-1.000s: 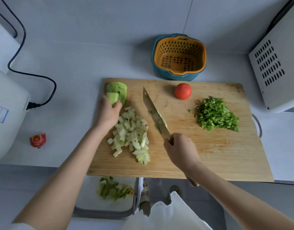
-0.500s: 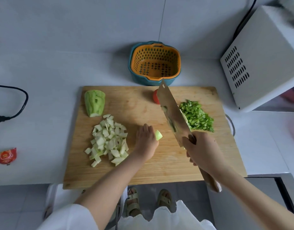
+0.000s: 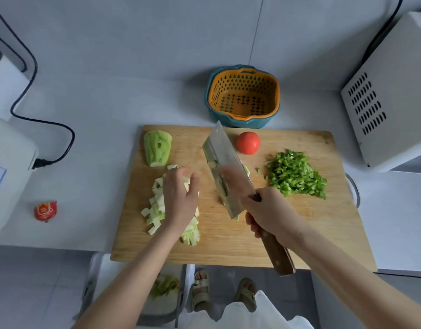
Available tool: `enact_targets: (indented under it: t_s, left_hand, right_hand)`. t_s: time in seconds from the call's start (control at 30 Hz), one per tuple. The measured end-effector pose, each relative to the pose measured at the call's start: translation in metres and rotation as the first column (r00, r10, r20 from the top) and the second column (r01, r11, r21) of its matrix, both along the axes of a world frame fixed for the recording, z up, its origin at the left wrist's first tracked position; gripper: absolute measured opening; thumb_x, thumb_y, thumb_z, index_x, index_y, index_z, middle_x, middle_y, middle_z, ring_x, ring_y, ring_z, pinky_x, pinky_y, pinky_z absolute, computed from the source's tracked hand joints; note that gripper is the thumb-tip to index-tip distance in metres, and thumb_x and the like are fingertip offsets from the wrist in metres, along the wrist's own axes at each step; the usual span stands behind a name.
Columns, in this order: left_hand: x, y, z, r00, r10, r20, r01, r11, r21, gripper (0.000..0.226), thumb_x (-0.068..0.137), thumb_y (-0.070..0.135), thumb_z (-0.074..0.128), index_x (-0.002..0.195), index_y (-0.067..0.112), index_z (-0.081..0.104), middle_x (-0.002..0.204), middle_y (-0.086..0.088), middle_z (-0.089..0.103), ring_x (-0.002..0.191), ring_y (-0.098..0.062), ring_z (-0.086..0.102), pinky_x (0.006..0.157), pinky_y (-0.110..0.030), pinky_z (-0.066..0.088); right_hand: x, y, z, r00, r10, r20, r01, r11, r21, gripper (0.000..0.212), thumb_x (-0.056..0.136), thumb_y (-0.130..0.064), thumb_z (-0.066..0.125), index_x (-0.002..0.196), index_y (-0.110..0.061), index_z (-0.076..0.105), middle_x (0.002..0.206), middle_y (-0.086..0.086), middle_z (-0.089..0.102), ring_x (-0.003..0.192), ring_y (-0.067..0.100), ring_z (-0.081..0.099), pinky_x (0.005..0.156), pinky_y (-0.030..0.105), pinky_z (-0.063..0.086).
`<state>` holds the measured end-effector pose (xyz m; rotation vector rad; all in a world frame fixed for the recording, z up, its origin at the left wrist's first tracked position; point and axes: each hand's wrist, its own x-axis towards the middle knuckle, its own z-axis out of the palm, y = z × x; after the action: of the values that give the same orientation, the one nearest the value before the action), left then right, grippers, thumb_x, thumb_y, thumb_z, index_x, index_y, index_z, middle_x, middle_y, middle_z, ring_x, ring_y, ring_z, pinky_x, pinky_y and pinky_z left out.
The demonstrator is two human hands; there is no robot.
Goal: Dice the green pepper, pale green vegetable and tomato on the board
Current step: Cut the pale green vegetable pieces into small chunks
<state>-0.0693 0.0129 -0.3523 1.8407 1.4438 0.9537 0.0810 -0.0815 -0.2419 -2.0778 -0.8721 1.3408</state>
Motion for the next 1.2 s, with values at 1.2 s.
enact_targets:
  t_s: [1.2]
  left_hand:
    - [-0.024, 0.003, 0.064, 0.930, -0.307, -0.202, 0.334, 0.935, 0.116, 0.048, 0.092, 0.037, 0.030, 0.121, 0.016, 0.061, 0.126, 0.002, 0.058, 0.118, -0.007, 0.044, 0.103, -0.023, 0.028]
  right_hand:
    - [-0.039, 0.007, -0.021, 0.268, 0.255, 0.929, -0.680, 0.733, -0.005, 0.058, 0.031, -0.017, 0.092, 0.068, -0.010, 0.048, 0.037, -0.003, 0.041, 0.032, 0.014, 0.025, 0.037, 0.019, 0.009]
